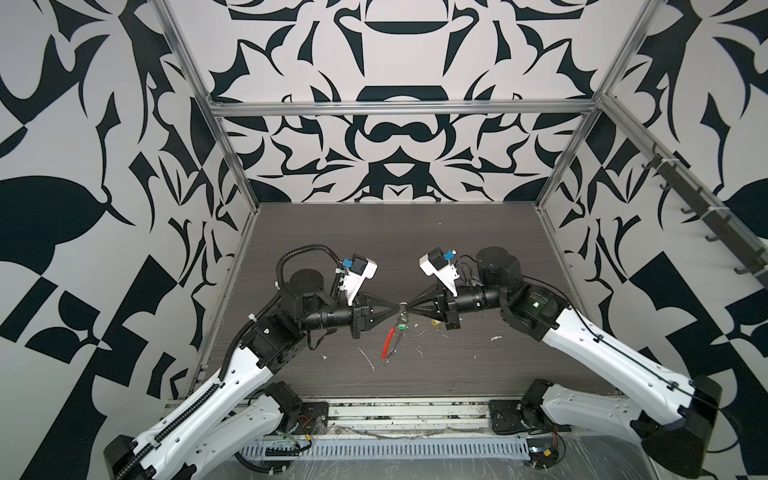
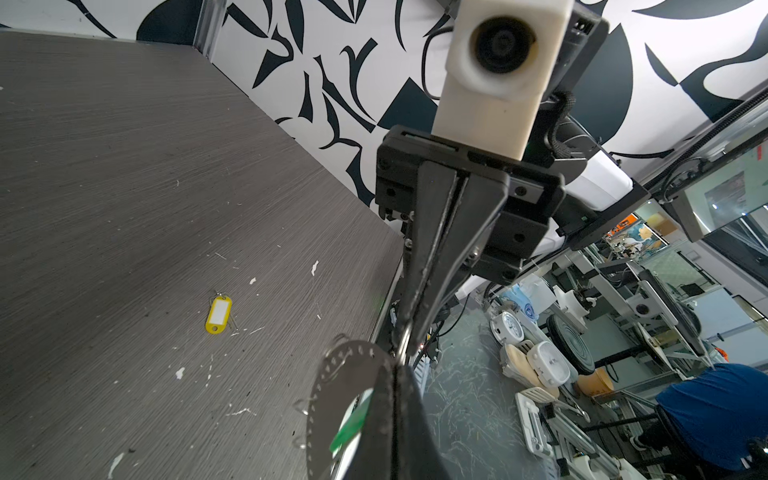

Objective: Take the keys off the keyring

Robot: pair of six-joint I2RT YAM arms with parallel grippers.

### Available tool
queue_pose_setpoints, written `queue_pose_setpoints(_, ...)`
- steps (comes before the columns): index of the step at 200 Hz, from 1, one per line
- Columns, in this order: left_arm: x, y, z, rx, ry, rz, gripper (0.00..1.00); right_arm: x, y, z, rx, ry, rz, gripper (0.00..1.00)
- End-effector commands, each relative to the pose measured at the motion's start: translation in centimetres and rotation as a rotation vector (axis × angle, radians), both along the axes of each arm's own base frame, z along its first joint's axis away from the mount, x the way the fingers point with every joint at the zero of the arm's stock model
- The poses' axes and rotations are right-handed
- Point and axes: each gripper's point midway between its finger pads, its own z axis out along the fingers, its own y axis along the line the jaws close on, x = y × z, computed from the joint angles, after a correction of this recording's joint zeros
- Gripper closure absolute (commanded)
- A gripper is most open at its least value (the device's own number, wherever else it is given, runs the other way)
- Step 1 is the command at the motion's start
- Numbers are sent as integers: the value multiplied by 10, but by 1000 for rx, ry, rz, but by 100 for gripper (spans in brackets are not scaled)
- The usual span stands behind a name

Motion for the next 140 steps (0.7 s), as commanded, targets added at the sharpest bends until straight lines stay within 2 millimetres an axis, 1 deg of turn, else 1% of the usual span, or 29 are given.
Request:
queue_pose_setpoints(1, -4, -2, 28, -59, -64, -25, 95, -2, 6, 19, 43, -35, 24, 100)
queue_pose_setpoints(11, -5, -3, 28, -62, -67, -30, 86, -1, 6, 19, 40, -31, 25, 100)
queue_pose_setpoints(17, -5, -3, 29, -64, -68, -32, 84, -1, 7, 18, 38, -29, 25, 100)
queue_pose_setpoints(29, -6, -5, 28, -65, -70, -37, 84, 0, 7, 18, 37, -27, 26, 100)
queue_pose_setpoints(64, -6, -6, 28, -63, -71, -37, 98, 1, 8, 19, 36, -29, 18, 100)
queue_pose_setpoints(97, -6, -7, 31, -75, -93, -25, 100, 3, 10, 21, 45, -18, 11, 100)
queue_pose_setpoints(125, -4, -6, 36, -110, -166, 32, 100, 6, 10, 27, 71, -13, -12, 100)
queue_pose_setpoints(131, -3, -4, 39, -127, -187, 52, 100, 6, 10, 29, 81, -15, -18, 96)
queue_pose_setpoints(140, -2, 0, 43, -156, -216, 79, 100, 7, 9, 34, 102, -22, -34, 85)
